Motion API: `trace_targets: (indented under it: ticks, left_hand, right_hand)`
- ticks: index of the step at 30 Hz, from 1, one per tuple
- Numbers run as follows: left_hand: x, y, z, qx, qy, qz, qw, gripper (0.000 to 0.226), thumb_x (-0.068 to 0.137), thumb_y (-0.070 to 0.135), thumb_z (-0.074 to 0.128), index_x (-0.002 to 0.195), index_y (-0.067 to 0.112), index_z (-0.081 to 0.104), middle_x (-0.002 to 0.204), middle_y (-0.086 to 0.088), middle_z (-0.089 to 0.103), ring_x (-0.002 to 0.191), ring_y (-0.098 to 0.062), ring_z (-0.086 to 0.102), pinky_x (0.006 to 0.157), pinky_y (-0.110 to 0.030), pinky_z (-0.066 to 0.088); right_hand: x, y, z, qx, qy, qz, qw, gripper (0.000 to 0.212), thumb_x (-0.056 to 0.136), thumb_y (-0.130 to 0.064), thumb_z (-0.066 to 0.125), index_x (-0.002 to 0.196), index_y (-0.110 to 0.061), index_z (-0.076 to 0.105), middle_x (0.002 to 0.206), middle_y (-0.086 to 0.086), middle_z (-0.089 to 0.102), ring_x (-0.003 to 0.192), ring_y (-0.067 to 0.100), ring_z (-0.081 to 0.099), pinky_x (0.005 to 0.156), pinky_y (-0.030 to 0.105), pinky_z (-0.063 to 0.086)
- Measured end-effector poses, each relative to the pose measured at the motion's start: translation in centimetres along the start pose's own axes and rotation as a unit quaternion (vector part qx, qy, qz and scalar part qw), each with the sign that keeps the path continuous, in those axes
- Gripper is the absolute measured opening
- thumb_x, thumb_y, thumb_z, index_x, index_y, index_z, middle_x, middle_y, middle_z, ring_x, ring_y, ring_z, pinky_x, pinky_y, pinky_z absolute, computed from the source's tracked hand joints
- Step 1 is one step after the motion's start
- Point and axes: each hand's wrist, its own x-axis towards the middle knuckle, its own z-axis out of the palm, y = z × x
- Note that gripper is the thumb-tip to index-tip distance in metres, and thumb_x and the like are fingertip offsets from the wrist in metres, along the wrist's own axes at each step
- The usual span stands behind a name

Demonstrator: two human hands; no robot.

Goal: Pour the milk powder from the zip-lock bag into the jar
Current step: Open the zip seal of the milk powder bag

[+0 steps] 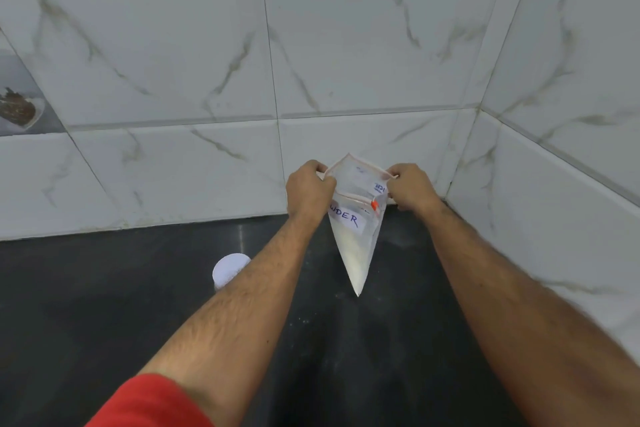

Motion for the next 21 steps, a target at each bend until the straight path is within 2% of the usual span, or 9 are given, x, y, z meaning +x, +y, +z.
trace_targets:
  ticks: [2, 5, 7, 9, 10, 15, 17, 21]
  left_hand:
    - [0.3, 0.3, 0.8, 0.001, 0.001, 0.002, 1.000, 0.021, 0.088, 0.012, 0.058, 0.107, 0.007, 0.065, 0.082, -0.001, 0.065, 0.053, 0.000, 0.051, 0.047, -0.001, 0.038]
    - [0.4, 0.5, 1.7, -0.007, -0.003, -0.009, 1.000, 0.021, 0.088, 0.012, 0.059, 0.108, 0.009, 0.064, 0.072, 0.004, 0.062, 0.050, -0.002, 0.052, 0.046, -0.004, 0.038]
    - [0.4, 0.1, 2.5, 0.010, -0.013, -0.015, 1.000, 0.028, 0.087, 0.016, 0.061, 0.114, 0.009, 0.064, 0.081, 0.000, 0.067, 0.064, -0.009, 0.059, 0.052, -0.008, 0.036]
    - [0.2, -0.9, 3.5, 0.032, -0.048, -0.039, 0.998, 0.036, 0.086, 0.018, 0.061, 0.121, 0.010, 0.062, 0.098, -0.008, 0.072, 0.083, -0.018, 0.064, 0.068, -0.019, 0.040]
    - [0.1, -1.4, 4.0, 0.034, -0.064, -0.054, 0.996, 0.037, 0.086, 0.019, 0.061, 0.122, 0.009, 0.062, 0.101, -0.009, 0.072, 0.086, -0.020, 0.064, 0.071, -0.023, 0.041]
    - [-0.4, -2.0, 4.7, 0.011, -0.072, -0.077, 0.994, 0.039, 0.089, 0.031, 0.059, 0.122, 0.010, 0.060, 0.102, -0.007, 0.073, 0.087, -0.017, 0.063, 0.072, -0.025, 0.041]
    - [-0.5, -2.0, 4.8, 0.016, -0.079, -0.075, 0.994, 0.045, 0.092, 0.041, 0.060, 0.125, 0.010, 0.059, 0.113, -0.006, 0.070, 0.097, -0.019, 0.064, 0.076, -0.026, 0.043]
    - [-0.6, -2.0, 4.8, 0.033, -0.091, -0.074, 0.993, 0.053, 0.093, 0.049, 0.058, 0.129, 0.010, 0.057, 0.126, -0.006, 0.066, 0.110, -0.022, 0.064, 0.080, -0.027, 0.044]
  right_hand:
    - [0.5, 0.4, -0.3, -0.001, 0.012, -0.001, 1.000, 0.033, 0.084, 0.000, 0.046, 0.103, -0.009, 0.071, 0.096, 0.011, 0.069, 0.081, 0.027, 0.063, 0.076, 0.048, 0.061]
    - [1.0, 1.0, -0.5, -0.006, 0.053, -0.010, 0.999, 0.033, 0.085, -0.003, 0.047, 0.107, -0.008, 0.071, 0.102, 0.010, 0.070, 0.085, 0.027, 0.060, 0.076, 0.038, 0.055]
    - [1.0, 1.6, -0.2, -0.040, 0.033, -0.004, 0.999, 0.030, 0.087, -0.006, 0.050, 0.107, -0.008, 0.071, 0.104, 0.011, 0.071, 0.088, 0.029, 0.061, 0.076, 0.032, 0.049]
    - [0.7, 2.4, 0.4, -0.089, -0.024, 0.016, 0.996, 0.024, 0.087, -0.010, 0.053, 0.101, -0.009, 0.073, 0.103, 0.012, 0.073, 0.093, 0.032, 0.065, 0.079, 0.036, 0.053]
    - [0.6, 2.7, 0.7, -0.098, -0.037, 0.025, 0.994, 0.022, 0.087, -0.011, 0.054, 0.098, -0.010, 0.073, 0.101, 0.011, 0.073, 0.092, 0.032, 0.066, 0.080, 0.038, 0.054]
    - [0.4, 2.9, 1.0, -0.064, -0.042, 0.030, 0.997, 0.015, 0.087, -0.014, 0.053, 0.089, -0.011, 0.068, 0.083, 0.006, 0.066, 0.072, 0.027, 0.060, 0.072, 0.041, 0.058]
    - [0.2, 2.8, 1.1, -0.057, -0.053, 0.036, 0.996, 0.015, 0.088, -0.019, 0.056, 0.094, -0.011, 0.068, 0.085, 0.005, 0.065, 0.072, 0.023, 0.060, 0.066, 0.040, 0.060]
    - [-0.3, 2.4, 1.3, -0.032, -0.054, 0.044, 0.997, 0.027, 0.092, -0.035, 0.059, 0.103, -0.012, 0.067, 0.084, 0.000, 0.063, 0.074, 0.021, 0.061, 0.069, 0.040, 0.062]
